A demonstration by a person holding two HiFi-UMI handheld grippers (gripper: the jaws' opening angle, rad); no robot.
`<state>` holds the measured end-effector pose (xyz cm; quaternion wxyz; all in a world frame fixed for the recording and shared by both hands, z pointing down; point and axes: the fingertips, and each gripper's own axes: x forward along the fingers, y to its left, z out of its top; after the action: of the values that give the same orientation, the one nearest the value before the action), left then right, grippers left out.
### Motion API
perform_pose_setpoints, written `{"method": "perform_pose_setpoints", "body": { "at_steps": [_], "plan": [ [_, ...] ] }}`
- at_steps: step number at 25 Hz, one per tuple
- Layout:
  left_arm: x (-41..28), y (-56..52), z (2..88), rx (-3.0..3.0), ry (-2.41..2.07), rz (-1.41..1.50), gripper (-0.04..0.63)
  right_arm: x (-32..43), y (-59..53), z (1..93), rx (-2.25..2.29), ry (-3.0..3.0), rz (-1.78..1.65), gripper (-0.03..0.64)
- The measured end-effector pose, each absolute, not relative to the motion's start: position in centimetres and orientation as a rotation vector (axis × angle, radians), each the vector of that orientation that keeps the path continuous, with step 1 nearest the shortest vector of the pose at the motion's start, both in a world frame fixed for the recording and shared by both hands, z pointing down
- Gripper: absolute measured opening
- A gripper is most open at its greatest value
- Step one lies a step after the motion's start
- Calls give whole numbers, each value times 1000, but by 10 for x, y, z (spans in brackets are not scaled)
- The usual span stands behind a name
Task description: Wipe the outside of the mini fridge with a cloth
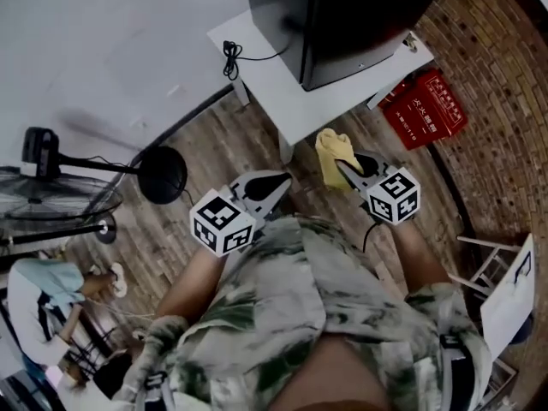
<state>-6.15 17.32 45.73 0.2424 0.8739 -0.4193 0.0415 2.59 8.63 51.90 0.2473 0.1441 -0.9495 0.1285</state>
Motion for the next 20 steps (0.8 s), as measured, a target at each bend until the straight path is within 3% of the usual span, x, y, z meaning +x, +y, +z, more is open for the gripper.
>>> {"method": "perform_pose_setpoints", "body": {
  "at_steps": [11, 20],
  "plan": [
    [54, 198, 474, 2296, -1221, 194, 26, 150, 116, 485, 335, -2701, 355, 97],
    [93, 209, 475, 2296, -1205, 214, 26, 184, 140, 474, 306, -2725, 341, 95]
  ]
}}
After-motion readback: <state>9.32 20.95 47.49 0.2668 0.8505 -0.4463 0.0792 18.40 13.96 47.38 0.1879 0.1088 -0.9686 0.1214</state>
